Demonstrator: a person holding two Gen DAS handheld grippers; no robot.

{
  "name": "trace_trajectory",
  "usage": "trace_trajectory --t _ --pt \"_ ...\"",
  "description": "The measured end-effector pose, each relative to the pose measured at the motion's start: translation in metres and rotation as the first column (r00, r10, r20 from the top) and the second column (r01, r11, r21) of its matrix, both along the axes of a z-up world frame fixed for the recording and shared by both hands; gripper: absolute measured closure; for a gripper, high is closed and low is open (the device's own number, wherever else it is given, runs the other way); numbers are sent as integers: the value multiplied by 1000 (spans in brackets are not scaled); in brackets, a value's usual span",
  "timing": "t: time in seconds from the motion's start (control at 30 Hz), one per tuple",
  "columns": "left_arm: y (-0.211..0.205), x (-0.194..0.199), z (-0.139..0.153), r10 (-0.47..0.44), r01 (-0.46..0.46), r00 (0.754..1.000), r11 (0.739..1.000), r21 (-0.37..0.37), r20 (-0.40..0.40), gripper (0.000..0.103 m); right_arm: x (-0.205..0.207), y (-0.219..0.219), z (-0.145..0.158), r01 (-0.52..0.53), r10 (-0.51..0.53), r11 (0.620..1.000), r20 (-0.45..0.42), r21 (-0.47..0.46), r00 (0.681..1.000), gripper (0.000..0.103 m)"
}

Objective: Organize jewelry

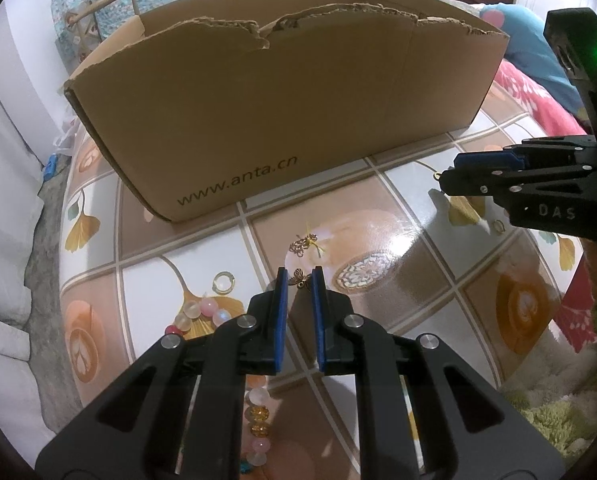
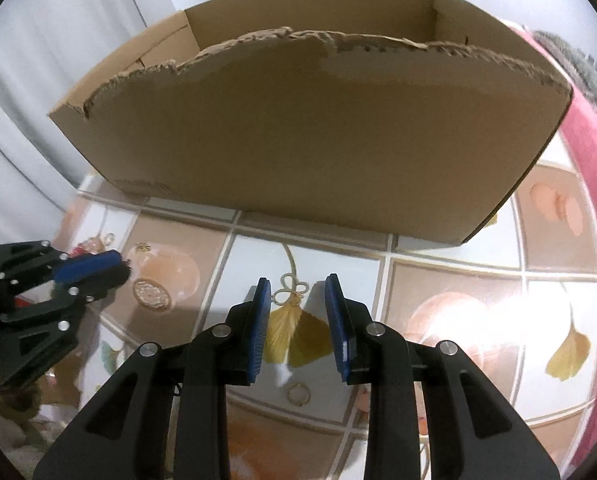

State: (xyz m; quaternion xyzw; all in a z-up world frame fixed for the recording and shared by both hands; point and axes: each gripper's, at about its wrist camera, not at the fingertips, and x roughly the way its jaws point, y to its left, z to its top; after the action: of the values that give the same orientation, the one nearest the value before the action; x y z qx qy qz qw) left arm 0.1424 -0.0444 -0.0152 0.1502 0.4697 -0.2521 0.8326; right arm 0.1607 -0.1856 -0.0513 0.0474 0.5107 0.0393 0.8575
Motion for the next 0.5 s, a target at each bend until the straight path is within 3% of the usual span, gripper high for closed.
trace_trajectory --t 0.5 --pt "4 1 0 2 -2 1000 1000 -9 3 92 5 43 -7 46 -46 993 6 -105 999 75"
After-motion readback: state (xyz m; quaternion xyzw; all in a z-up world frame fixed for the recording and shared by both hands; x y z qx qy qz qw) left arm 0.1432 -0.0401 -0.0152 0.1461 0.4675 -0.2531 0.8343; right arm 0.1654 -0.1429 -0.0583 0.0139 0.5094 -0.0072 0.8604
